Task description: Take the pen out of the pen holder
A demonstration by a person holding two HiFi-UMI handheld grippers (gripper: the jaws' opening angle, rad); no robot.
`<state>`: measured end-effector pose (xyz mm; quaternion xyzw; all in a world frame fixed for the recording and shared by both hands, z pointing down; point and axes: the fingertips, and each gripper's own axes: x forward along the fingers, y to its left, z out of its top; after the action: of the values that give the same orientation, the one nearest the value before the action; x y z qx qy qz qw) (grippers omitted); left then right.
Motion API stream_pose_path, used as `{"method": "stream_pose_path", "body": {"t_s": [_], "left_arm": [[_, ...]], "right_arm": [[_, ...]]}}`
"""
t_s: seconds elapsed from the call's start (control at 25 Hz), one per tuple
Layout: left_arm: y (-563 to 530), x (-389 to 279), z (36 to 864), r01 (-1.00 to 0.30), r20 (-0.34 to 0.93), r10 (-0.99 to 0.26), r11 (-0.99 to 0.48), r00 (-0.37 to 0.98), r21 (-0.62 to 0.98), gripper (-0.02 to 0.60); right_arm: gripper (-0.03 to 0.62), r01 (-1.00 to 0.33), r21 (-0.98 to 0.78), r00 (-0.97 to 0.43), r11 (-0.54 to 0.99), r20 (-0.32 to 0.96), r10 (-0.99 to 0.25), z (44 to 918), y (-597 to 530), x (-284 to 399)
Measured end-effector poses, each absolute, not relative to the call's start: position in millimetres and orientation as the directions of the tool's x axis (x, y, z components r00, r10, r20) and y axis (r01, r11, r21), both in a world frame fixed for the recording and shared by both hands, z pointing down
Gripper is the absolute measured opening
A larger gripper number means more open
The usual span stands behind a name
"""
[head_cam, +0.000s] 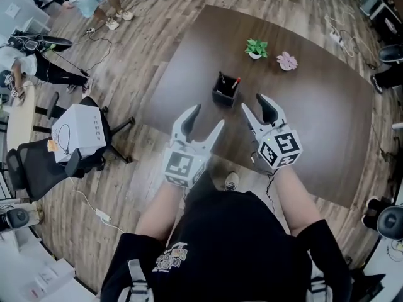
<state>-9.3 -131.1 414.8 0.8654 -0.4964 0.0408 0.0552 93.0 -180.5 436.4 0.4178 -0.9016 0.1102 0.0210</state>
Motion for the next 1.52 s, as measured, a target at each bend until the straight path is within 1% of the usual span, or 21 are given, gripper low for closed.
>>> {"method": "stream_pose_path", "body": {"t_s": [0.32, 0.72, 1.0, 1.28, 1.52], "left_arm": [[-189, -23, 434, -0.789, 0.153, -0.775, -0.610, 0.614, 0.076, 0.252], [-178, -12, 431, -0.711, 0.169, -0.693, -0.697, 0.701, 0.092, 0.252], [-170, -6, 432, -0.662, 0.186, -0.639, -0.743, 0.746, 0.102, 0.252], [-225, -25, 470, -0.646, 0.225, -0.612, -0.752, 0.758, 0.131, 0.252], [-239, -30, 486, -0.643, 0.238, -0.604, -0.750, 0.761, 0.153, 0.252]], "right_arm": [[0.216, -0.827, -0.194, -0.559, 0.527, 0.190, -0.807, 472, -237, 78], [0.204, -0.886, -0.164, -0.463, 0.434, 0.262, -0.847, 498, -228, 90], [0.189, -0.912, -0.108, -0.408, 0.395, 0.317, -0.856, 517, -220, 95], [0.164, -0.918, -0.040, -0.378, 0.393, 0.380, -0.844, 561, -274, 79], [0.135, -0.917, 0.020, -0.359, 0.399, 0.399, -0.844, 578, -284, 74]]}}
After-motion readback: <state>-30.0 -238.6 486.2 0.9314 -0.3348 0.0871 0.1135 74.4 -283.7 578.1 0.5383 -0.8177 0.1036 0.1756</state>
